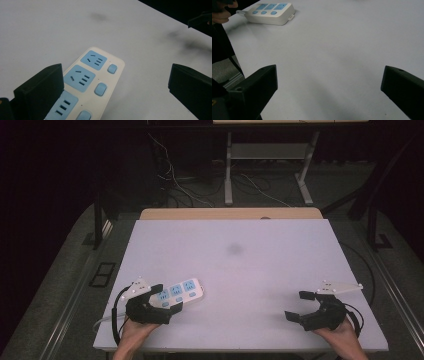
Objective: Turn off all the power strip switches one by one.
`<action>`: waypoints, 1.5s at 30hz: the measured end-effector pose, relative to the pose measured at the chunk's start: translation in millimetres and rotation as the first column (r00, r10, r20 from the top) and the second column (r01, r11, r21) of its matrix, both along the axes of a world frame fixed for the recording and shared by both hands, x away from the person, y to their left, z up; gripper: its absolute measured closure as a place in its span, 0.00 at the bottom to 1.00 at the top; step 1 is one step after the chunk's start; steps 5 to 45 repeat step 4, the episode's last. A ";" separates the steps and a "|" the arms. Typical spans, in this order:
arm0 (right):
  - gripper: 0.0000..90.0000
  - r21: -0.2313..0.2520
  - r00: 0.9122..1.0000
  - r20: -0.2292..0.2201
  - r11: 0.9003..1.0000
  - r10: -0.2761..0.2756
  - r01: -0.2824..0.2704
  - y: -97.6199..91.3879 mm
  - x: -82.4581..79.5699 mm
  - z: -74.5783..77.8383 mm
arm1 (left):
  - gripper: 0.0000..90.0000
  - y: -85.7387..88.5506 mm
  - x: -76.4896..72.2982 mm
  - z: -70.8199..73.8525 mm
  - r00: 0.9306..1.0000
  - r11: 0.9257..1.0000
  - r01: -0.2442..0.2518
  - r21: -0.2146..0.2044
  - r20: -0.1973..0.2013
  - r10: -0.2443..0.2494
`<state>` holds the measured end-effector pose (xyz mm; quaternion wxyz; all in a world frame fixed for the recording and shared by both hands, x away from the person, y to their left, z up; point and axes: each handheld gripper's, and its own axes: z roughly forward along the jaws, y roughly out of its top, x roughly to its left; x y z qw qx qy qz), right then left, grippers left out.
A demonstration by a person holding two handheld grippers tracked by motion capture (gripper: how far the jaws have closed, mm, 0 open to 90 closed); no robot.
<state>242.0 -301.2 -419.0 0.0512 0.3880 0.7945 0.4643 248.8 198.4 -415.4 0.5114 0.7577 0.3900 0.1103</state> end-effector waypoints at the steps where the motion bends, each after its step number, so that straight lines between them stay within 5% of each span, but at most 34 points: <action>1: 0.01 0.001 1.000 0.001 1.000 0.001 -0.001 0.2 -0.6 0.2 | 0.00 -0.7 0.2 -0.9 1.000 1.000 0.003 -0.001 -0.007 -0.003; 45: 0.01 0.002 1.000 0.006 1.000 0.005 -0.005 0.2 -2.5 0.9 | 0.00 -3.6 0.7 -2.4 1.000 1.000 0.015 0.009 -0.015 -0.014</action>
